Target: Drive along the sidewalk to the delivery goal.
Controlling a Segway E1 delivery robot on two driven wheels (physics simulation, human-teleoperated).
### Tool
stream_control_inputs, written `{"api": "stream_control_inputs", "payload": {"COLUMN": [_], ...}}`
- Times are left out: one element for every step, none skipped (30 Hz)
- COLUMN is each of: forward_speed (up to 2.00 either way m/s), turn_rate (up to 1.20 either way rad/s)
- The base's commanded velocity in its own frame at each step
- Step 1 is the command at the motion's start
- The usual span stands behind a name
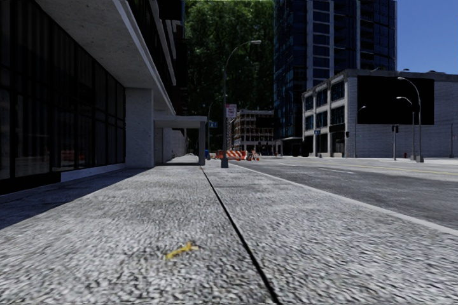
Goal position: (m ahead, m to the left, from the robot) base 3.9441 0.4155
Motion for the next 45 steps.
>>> {"api": "stream_control_inputs", "payload": {"forward_speed": [2.0,2.0,2.0,2.0,2.0,2.0,2.0,2.0,2.0,2.0,2.0,2.0,2.0,2.0,2.0,2.0,2.0,2.0,2.0,2.0,2.0,2.0,2.0,2.0,2.0,2.0,2.0,2.0,2.0,2.0,2.0,2.0,2.0,2.0,2.0,2.0,2.0,2.0,2.0,2.0,2.0,2.0,2.0,2.0,2.0], "turn_rate": [0.27,0.27,0.27,0.27,0.27,0.27,0.27,0.27,0.27,0.27,0.27,0.27,0.27,0.27,0.29,0.3,0.3,0.31,0.31,0.32,0.35,0.35,0.36,0.36,0.36,0.36,0.36,0.36,0.36,0.36,0.36,0.36,0.33,0.0,0.0,0.0,0.0,0.0,0.0,0.0,0.0,0.0,0.0,0.0,0.0]}}
